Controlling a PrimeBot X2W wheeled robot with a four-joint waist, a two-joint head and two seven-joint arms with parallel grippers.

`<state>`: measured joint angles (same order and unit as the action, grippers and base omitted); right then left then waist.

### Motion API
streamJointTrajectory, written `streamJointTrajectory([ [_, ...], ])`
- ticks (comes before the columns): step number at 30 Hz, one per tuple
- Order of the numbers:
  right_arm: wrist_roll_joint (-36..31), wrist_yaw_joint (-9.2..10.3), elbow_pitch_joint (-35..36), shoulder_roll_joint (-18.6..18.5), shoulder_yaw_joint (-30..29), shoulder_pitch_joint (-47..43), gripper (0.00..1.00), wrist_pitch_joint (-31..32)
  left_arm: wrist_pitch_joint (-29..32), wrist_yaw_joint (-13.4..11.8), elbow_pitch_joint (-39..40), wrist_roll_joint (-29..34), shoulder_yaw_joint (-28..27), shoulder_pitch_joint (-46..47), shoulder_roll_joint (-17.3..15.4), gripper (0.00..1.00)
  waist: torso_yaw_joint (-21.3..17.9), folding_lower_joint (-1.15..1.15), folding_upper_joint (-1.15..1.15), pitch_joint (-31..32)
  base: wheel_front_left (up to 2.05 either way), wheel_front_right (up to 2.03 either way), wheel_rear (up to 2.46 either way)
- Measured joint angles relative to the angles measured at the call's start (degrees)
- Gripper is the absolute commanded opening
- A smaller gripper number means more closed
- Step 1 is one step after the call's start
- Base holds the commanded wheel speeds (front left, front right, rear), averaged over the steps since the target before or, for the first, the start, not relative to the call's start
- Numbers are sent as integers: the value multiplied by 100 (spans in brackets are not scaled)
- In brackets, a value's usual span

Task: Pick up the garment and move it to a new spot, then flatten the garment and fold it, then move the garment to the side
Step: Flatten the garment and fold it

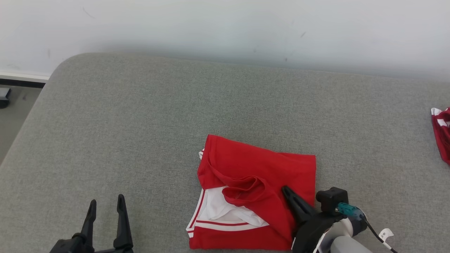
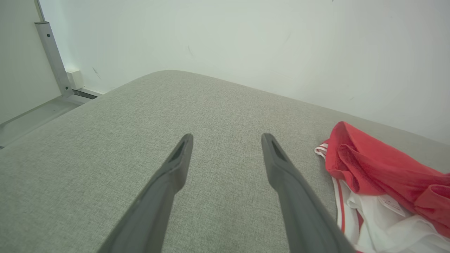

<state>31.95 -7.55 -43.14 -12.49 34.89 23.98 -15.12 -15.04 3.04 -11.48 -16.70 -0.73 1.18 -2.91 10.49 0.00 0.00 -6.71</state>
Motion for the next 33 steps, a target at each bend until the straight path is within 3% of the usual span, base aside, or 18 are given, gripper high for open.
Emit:
streamJointTrajectory([
  [15, 427, 0, 772, 218, 651, -124, 0, 0, 0, -29, 36, -29, 22, 31, 0, 100, -6, 0, 0, -50, 0, 0, 0],
  [25, 584, 0, 864, 382, 1753, -254, 0, 0, 0, -63, 48, -51, 63, 36, 0, 100, 66, 0, 0, -58, 0, 0, 0],
  [33, 658, 0, 1007, 421, 1773, -149, 0, 0, 0, -111, 82, -60, 67, 35, 0, 100, 44, 0, 0, -71, 0, 0, 0],
])
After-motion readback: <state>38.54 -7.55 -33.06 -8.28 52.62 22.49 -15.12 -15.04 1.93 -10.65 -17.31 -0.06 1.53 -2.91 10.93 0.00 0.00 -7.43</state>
